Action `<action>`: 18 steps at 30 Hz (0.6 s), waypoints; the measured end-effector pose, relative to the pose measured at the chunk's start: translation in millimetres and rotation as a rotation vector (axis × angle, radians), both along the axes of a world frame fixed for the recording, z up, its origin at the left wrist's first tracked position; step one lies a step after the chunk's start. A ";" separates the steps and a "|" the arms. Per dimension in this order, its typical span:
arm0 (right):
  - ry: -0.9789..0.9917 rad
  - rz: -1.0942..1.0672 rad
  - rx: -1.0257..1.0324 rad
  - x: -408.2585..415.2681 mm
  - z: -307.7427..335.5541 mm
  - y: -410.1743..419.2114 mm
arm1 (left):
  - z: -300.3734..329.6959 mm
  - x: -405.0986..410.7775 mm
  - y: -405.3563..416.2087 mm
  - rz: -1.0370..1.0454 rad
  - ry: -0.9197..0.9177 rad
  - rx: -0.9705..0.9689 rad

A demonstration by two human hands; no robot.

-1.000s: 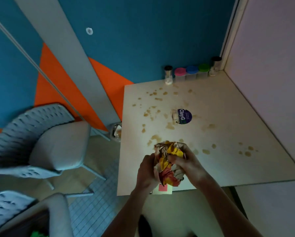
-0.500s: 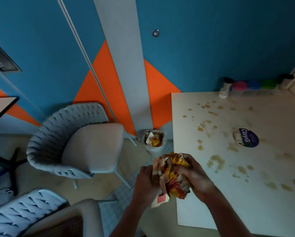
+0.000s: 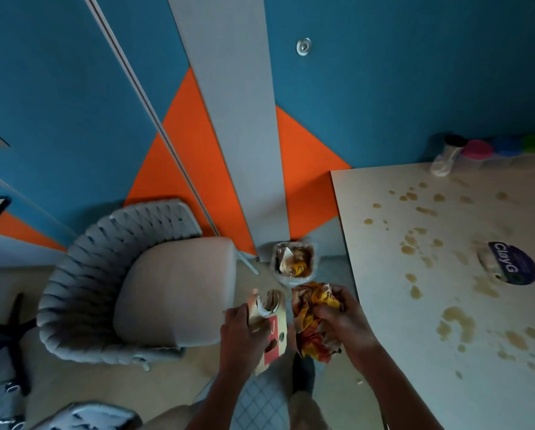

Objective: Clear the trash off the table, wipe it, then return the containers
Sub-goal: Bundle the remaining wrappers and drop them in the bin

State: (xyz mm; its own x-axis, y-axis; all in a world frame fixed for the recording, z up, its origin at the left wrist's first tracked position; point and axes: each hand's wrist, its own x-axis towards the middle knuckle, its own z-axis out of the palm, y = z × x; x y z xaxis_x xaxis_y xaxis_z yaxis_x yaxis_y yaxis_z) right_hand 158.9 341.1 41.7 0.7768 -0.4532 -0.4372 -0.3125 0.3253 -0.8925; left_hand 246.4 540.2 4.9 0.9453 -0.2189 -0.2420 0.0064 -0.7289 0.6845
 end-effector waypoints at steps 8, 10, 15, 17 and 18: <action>0.208 -0.027 0.007 110.3 -74.5 -29.4 | -19.5 114.8 -49.7 -0.026 0.082 0.071; 0.278 -0.065 -0.010 133.0 -97.6 -44.0 | -40.2 146.2 -70.4 -0.055 0.130 0.139; 0.371 -0.098 -0.031 177.0 -118.4 -75.8 | -114.7 217.9 -117.3 -0.148 0.172 0.233; 0.414 -0.129 -0.056 190.0 -133.5 -86.8 | -139.0 240.4 -137.0 -0.215 0.205 0.257; 0.438 -0.152 -0.071 198.0 -144.9 -92.5 | -152.4 252.0 -149.0 -0.254 0.224 0.266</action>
State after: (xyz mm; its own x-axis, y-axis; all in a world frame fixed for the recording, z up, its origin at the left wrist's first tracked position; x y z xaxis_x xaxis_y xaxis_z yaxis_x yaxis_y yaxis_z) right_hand 356.8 248.6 -103.1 0.4485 -0.5885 -0.6728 -0.6180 0.3396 -0.7090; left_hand 498.4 391.2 -147.5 0.7868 -0.3404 -0.5148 -0.0690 -0.8774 0.4747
